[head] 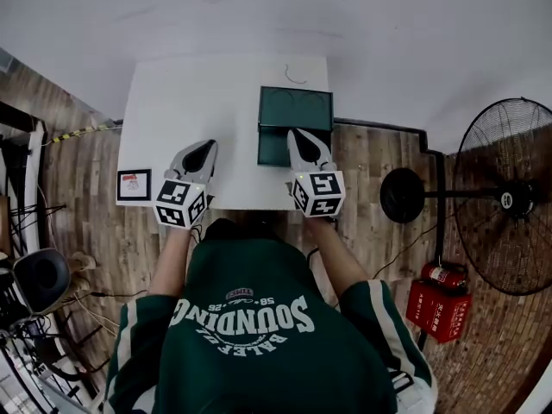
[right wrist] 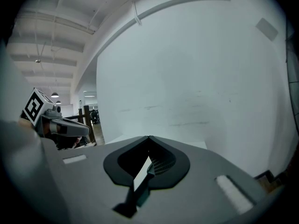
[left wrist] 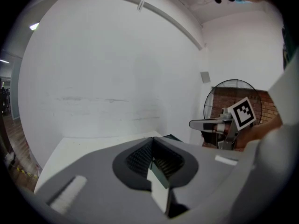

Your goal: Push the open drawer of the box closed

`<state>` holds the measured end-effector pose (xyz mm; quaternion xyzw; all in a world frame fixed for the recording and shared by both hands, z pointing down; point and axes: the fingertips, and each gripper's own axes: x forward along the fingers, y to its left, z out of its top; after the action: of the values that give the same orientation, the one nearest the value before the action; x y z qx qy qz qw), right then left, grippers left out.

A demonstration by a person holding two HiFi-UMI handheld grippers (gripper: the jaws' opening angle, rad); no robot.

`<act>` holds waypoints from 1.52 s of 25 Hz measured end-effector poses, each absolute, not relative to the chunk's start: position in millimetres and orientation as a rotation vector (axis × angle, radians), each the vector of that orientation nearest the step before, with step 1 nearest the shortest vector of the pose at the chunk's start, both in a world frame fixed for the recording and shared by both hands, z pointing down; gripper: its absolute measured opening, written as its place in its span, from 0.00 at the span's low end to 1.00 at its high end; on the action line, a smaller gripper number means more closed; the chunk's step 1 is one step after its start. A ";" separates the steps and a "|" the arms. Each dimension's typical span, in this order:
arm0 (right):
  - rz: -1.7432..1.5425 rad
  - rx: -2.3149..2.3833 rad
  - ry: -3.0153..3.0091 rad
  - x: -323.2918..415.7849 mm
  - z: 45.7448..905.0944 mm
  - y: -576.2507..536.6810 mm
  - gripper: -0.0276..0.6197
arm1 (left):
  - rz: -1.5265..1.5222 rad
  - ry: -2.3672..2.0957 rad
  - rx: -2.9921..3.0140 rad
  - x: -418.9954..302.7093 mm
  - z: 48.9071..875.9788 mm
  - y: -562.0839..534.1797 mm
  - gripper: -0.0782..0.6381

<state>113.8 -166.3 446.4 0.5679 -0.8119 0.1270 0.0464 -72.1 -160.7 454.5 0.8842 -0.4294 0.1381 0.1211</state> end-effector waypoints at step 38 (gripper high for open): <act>0.744 1.729 -2.146 147.9 614.7 -81.8 0.05 | 0.516 -0.939 2.509 -16.9 543.0 -169.3 0.18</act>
<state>147.9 -81.8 614.7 0.5994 -0.7441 0.2581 0.1430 -16.9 -169.3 543.0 0.9001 -0.3367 0.1852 0.2051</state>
